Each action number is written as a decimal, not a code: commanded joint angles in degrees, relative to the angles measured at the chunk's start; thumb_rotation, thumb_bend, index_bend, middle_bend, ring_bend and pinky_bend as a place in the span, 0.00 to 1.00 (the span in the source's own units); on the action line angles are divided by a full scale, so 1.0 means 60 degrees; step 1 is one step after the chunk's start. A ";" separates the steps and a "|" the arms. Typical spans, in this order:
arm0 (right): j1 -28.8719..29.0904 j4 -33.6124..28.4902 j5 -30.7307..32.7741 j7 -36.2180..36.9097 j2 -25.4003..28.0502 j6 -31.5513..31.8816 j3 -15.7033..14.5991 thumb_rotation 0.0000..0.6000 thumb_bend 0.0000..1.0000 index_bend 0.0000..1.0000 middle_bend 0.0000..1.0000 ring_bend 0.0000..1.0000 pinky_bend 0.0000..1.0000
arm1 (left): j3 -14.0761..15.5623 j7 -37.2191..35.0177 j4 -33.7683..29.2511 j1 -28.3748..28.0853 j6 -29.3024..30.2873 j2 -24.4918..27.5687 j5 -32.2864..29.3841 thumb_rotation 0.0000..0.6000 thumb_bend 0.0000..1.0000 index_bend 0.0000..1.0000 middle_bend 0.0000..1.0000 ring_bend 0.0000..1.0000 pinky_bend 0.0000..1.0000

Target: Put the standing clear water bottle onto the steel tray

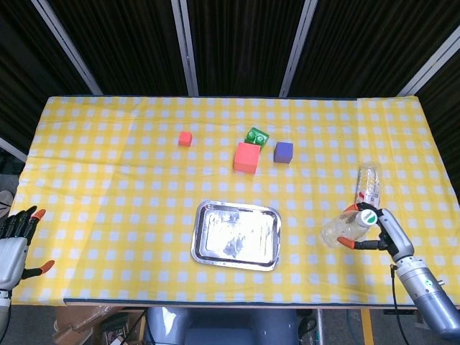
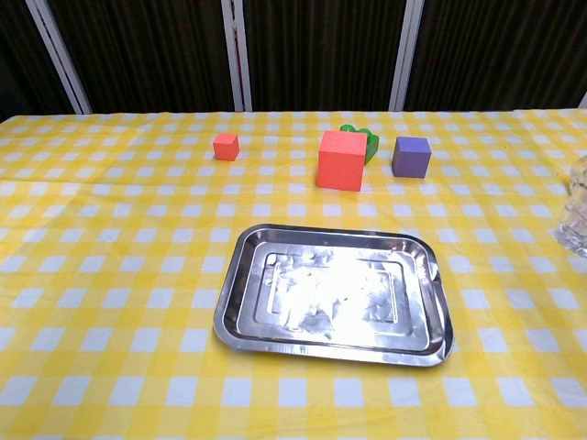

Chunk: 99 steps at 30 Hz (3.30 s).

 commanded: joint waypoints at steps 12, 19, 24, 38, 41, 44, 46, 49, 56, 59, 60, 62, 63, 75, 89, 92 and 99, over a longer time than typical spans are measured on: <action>0.1286 -0.1303 0.1193 -0.4626 -0.3671 0.0257 -0.0258 1.00 0.53 0.91 0.71 0.48 0.00 | -0.0021 -0.0473 0.0070 0.0048 0.0093 0.0170 0.0089 1.00 0.15 0.04 0.00 0.00 0.00; 0.1757 -0.1038 0.2503 -0.6262 -0.5592 0.0940 -0.0067 1.00 0.53 0.91 0.71 0.48 0.00 | -0.0044 -0.0711 0.0115 0.0059 0.0103 0.0252 0.0093 1.00 0.15 0.04 0.00 0.00 0.00; 0.2045 -0.0642 0.3148 -0.6843 -0.6463 0.1208 0.0171 1.00 0.53 0.91 0.71 0.48 0.00 | -0.0049 -0.0822 0.0114 0.0079 0.0145 0.0298 0.0124 1.00 0.15 0.04 0.00 0.00 0.00; 0.2078 0.0615 0.3459 -0.7412 -0.7586 0.1900 0.0325 1.00 0.53 0.91 0.71 0.48 0.00 | -0.0069 -0.0986 0.0171 0.0079 0.0097 0.0360 0.0074 1.00 0.15 0.04 0.00 0.00 0.00; 0.1932 0.0618 0.3262 -0.7299 -0.7443 0.1891 0.0153 1.00 0.53 0.91 0.71 0.48 0.00 | -0.0068 -0.0966 0.0175 0.0068 0.0075 0.0350 0.0072 1.00 0.15 0.04 0.00 0.00 0.00; 0.1890 0.0607 0.3104 -0.7272 -0.7294 0.1852 0.0126 1.00 0.53 0.91 0.71 0.48 0.00 | -0.0048 -0.0895 0.0164 0.0060 0.0058 0.0323 0.0093 1.00 0.15 0.04 0.00 0.00 0.00; 0.1886 0.0623 0.3098 -0.7329 -0.7212 0.1804 0.0117 1.00 0.51 0.89 0.71 0.48 0.00 | -0.0037 -0.0830 0.0149 0.0055 0.0050 0.0303 0.0103 1.00 0.15 0.04 0.00 0.00 0.00; 0.1932 0.0596 0.3178 -0.7612 -0.7047 0.1638 0.0011 1.00 0.34 0.75 0.64 0.44 0.00 | -0.0036 -0.0772 0.0135 0.0063 0.0068 0.0284 0.0099 1.00 0.15 0.04 0.00 0.00 0.00; 0.2217 0.0138 0.3565 -0.7466 -0.6219 0.0250 -0.0183 1.00 0.09 0.28 0.30 0.26 0.00 | -0.0039 -0.0673 0.0152 0.0030 -0.0006 0.0242 0.0046 1.00 0.15 0.04 0.00 0.00 0.00; 0.2265 0.0096 0.3635 -0.7376 -0.6097 0.0025 -0.0199 1.00 0.08 0.20 0.21 0.23 0.00 | -0.0035 -0.0645 0.0141 0.0032 -0.0002 0.0233 0.0047 1.00 0.15 0.04 0.00 0.00 0.00; 0.2275 0.0084 0.3644 -0.7353 -0.6068 -0.0023 -0.0204 1.00 0.07 0.18 0.17 0.22 0.00 | -0.0038 -0.0641 0.0136 0.0034 0.0010 0.0234 0.0052 1.00 0.15 0.04 0.00 0.00 0.00; 0.2288 0.0029 0.3657 -0.7262 -0.5994 -0.0128 -0.0203 1.00 0.06 0.13 0.12 0.20 0.00 | -0.0038 -0.0645 0.0129 0.0047 0.0038 0.0236 0.0060 1.00 0.15 0.04 0.00 0.00 0.00; 0.2291 -0.0004 0.3677 -0.7220 -0.5960 -0.0155 -0.0188 1.00 0.05 0.09 0.10 0.19 0.00 | -0.0039 -0.0651 0.0130 0.0048 0.0041 0.0237 0.0060 1.00 0.15 0.04 0.00 0.00 0.00; 0.2055 -0.0359 0.3354 -0.6478 -0.4500 -0.0804 -0.0313 1.00 0.04 0.00 0.07 0.15 0.00 | -0.0041 -0.0696 0.0161 0.0051 0.0024 0.0263 0.0032 1.00 0.15 0.04 0.00 0.00 0.00; -0.0706 0.1510 -0.0371 -0.7564 -0.1537 0.3048 -0.1744 1.00 0.11 0.02 0.07 0.02 0.00 | 0.0019 -0.0557 0.0024 0.0110 0.0162 0.0252 0.0182 1.00 0.15 0.04 0.00 0.00 0.00; -0.1292 0.2910 -0.1001 -0.8059 -0.2130 0.4575 -0.1746 1.00 0.12 0.05 0.07 0.00 0.00 | 0.0017 -0.0451 0.0016 0.0102 0.0144 0.0218 0.0151 1.00 0.15 0.04 0.00 0.00 0.00; -0.1733 0.5034 -0.1308 -0.7627 -0.3109 0.5828 -0.1521 1.00 0.12 0.08 0.07 0.00 0.00 | 0.0018 -0.0290 0.0014 0.0085 0.0113 0.0154 0.0118 1.00 0.15 0.05 0.00 0.00 0.00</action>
